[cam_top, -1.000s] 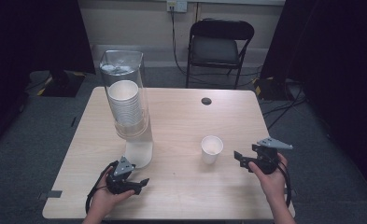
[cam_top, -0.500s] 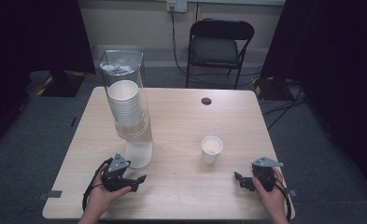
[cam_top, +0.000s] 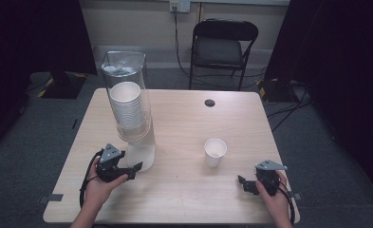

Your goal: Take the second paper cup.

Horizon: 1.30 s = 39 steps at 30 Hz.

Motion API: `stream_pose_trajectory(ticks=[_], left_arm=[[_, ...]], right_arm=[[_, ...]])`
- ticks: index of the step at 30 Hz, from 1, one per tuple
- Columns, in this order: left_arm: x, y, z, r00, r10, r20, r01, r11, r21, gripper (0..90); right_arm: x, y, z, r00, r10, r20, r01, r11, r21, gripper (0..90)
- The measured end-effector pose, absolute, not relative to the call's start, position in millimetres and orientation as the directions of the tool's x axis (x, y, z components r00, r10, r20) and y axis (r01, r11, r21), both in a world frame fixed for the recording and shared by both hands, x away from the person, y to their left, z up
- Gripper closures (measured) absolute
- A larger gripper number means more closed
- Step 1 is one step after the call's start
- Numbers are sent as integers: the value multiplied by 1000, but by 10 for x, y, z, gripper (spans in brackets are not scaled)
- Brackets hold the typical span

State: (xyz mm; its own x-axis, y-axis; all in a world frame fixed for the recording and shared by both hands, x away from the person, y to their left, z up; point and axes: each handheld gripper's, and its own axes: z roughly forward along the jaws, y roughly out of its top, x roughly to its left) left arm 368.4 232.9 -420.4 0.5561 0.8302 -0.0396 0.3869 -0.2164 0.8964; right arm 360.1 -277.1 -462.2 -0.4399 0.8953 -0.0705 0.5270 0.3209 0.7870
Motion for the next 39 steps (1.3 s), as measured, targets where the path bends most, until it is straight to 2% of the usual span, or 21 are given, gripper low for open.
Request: stream_pose_trajectory(ticks=[11,19,26,33,35,37,39], left_arm=[[3825,2339,-4080,490,871,-16,284,-142,948,163],[3906,2302,-3994,466,882,-68,253,-59,966,155],[3949,2242,-4023,470,883,-25,204,-80,976,160],[3962,2154,-3926,477,879,21,170,-116,979,219],[3967,2130,-3914,471,882,10,164,-99,982,250],[3978,2124,-3907,478,878,40,153,-128,980,283],[3988,2107,-3905,472,881,23,139,-101,985,279]], right_arm=[[3600,-2770,-4623,-439,896,-70,527,320,787,137],[3600,-2770,-4623,-439,896,-70,527,320,787,136],[3601,-2770,-4623,-439,896,-70,527,320,787,136],[3601,-2771,-4623,-439,896,-71,527,320,787,136],[3601,-2771,-4623,-439,896,-70,527,320,787,136],[3601,-2771,-4623,-439,896,-71,527,320,787,136],[3601,-2771,-4623,-439,896,-71,527,320,787,136]])
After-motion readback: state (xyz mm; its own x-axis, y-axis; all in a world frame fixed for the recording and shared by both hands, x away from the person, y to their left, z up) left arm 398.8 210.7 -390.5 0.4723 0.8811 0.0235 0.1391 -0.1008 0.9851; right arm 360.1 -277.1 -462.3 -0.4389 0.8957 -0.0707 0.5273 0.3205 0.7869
